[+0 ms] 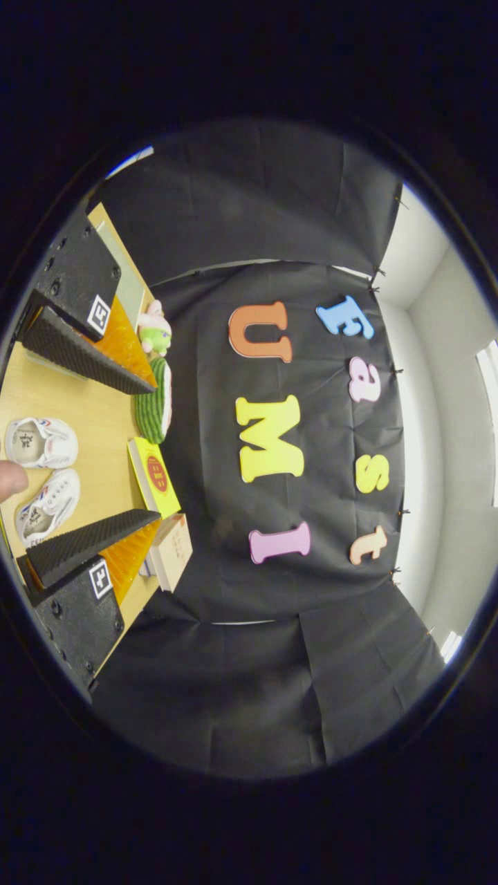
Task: Open the storage box then place both shoes into the box .Put the left shoe in first, then the right shoe, with the right side of both shoes facing outward in a uniform manner.
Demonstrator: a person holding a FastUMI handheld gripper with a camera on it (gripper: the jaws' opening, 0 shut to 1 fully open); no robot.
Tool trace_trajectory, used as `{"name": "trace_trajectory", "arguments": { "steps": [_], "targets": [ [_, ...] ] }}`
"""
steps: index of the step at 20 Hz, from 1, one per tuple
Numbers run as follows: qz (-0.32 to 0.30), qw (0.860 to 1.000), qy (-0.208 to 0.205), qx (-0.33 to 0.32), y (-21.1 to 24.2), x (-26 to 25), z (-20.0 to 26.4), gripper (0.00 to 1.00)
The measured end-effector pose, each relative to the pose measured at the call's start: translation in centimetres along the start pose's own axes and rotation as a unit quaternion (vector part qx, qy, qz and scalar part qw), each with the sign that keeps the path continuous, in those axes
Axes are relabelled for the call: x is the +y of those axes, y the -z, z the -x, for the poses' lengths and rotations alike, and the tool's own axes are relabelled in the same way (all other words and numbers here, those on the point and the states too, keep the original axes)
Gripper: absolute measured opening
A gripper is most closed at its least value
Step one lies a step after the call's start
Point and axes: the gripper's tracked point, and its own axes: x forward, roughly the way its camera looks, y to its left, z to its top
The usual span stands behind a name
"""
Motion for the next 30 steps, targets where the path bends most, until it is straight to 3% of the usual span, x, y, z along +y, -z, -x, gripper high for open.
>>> {"name": "trace_trajectory", "arguments": {
  "steps": [6,10,15,22,25,28,29,30],
  "targets": [
    [-0.051,0.990,-0.109,0.076,3.5,4.4,-1.6,1.00],
    [-0.111,0.967,-0.177,0.143,7.2,7.8,-3.1,1.00],
    [-0.178,0.918,-0.251,0.250,13.0,11.8,-3.8,0.99],
    [-0.247,0.867,-0.279,0.331,17.6,13.4,-4.3,0.94],
    [-0.309,0.828,-0.302,0.357,18.0,14.6,-4.1,0.91],
    [-0.382,0.777,-0.327,0.379,17.9,15.6,-3.6,0.86],
    [-0.399,0.764,-0.332,0.383,17.8,15.8,-3.4,0.85],
    [-0.407,0.760,-0.331,0.384,17.6,15.7,-3.5,0.76]
  ]
}}
